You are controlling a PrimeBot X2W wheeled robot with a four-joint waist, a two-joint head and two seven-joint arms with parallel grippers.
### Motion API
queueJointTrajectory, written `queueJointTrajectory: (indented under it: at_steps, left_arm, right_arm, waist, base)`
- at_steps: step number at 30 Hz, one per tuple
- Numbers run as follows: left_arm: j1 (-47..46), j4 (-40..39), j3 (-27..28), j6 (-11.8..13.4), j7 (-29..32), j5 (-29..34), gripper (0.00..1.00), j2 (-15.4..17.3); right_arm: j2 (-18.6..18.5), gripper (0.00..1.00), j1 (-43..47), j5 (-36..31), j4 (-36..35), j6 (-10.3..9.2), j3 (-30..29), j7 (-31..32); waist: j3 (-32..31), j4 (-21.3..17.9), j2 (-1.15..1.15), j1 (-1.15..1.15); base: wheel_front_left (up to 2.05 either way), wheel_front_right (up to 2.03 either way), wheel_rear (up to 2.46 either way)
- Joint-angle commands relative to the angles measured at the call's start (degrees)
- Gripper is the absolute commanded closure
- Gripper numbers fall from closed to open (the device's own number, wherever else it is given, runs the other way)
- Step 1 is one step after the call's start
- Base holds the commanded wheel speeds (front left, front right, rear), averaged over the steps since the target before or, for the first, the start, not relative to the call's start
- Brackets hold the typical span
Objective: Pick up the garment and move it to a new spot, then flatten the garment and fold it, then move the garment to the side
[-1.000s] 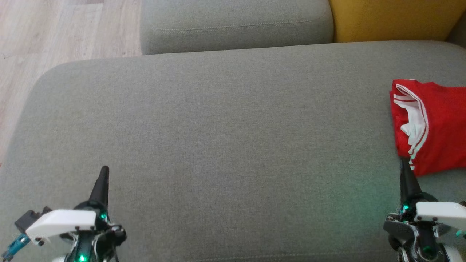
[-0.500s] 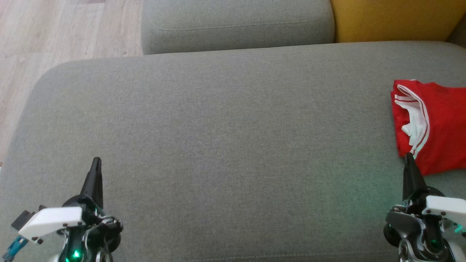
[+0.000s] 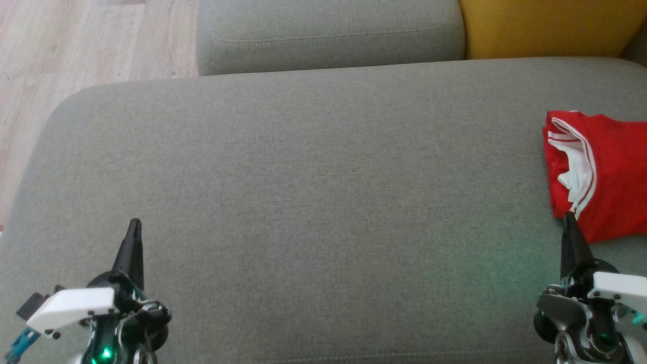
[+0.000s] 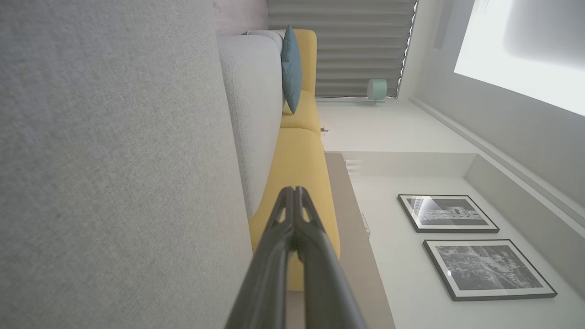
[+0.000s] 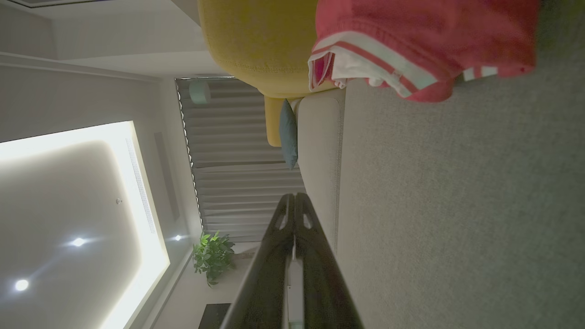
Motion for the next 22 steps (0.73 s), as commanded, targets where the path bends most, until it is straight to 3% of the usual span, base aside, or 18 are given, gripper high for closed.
queueJointTrajectory:
  at_steps: [1, 22]
  left_arm:
    - [-3.0, -1.5, 2.3, -0.4, 0.4, 0.1, 1.00, 0.5]
    - [-3.1, -1.5, 2.7, -0.4, 0.7, 0.4, 1.00, 0.2]
  right_arm:
    - [-0.7, 1.00, -2.8, 0.0, -1.8, 0.21, 1.1, 0.4]
    - [-0.4, 1.00, -2.8, -0.3, -1.8, 0.21, 0.6, 0.8]
  waist:
    - [0.0, 0.0, 0.00, 0.00]
    - [0.0, 0.0, 0.00, 0.00]
  base:
    - [0.00, 0.00, 0.00]
    - [0.00, 0.00, 0.00]
